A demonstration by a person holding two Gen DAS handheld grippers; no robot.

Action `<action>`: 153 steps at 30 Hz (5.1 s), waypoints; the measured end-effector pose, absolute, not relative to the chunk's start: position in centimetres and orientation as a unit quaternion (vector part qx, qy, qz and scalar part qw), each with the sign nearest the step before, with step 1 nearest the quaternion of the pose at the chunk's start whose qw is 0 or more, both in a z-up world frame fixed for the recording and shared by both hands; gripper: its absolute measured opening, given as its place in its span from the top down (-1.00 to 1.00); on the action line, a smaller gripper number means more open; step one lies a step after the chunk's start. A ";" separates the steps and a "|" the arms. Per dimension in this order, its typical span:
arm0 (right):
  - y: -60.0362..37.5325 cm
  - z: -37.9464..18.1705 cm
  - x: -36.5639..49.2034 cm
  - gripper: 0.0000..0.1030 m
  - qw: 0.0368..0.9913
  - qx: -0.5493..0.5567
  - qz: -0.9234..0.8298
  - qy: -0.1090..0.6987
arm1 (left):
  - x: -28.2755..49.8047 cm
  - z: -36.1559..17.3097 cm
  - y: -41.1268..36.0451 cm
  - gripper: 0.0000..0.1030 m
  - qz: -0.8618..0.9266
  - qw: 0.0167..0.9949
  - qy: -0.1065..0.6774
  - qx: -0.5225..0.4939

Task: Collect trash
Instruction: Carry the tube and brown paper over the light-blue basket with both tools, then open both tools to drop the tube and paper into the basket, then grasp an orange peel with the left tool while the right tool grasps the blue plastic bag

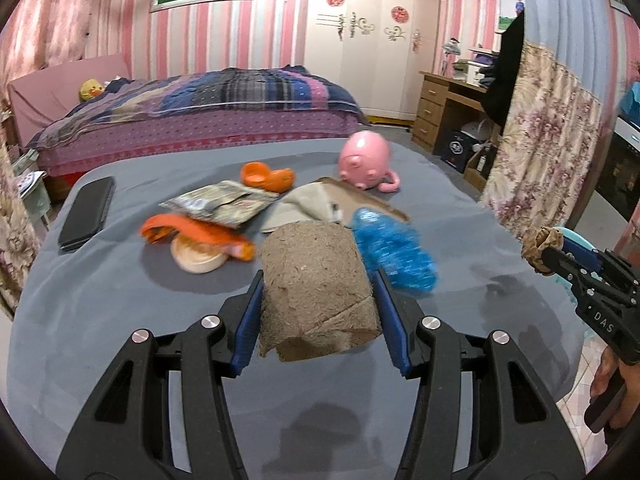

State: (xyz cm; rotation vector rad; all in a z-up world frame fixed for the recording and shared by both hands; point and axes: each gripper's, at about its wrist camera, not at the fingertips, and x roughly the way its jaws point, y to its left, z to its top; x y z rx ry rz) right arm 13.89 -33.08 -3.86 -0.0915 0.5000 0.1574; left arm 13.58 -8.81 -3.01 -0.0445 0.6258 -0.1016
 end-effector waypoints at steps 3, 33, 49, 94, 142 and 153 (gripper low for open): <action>-34.9 -3.6 13.7 0.36 0.967 -0.036 0.065 0.242 | 13.9 -2.7 -10.5 0.00 -0.061 0.950 0.305 -0.016; -54.2 -3.3 8.6 0.36 0.965 0.008 -0.115 0.236 | 16.2 -0.8 -31.4 0.00 -0.222 0.932 0.283 0.038; -60.8 -6.9 7.3 0.35 0.951 0.053 -0.174 0.249 | 17.3 -5.3 -43.2 -0.01 -0.310 0.894 0.314 0.070; -51.7 -5.9 12.0 -0.85 0.955 0.036 -0.160 0.248 | 17.6 -2.3 -27.4 -0.89 -0.182 0.942 0.282 0.016; -29.3 -5.3 16.9 -0.91 0.963 -0.026 0.003 0.268 | 17.3 -7.3 -6.4 0.35 -0.055 0.937 0.345 -0.005; -22.7 -5.8 19.9 -0.90 0.961 -0.040 0.063 0.265 | 17.0 -7.5 2.8 0.35 0.067 0.942 0.325 -0.058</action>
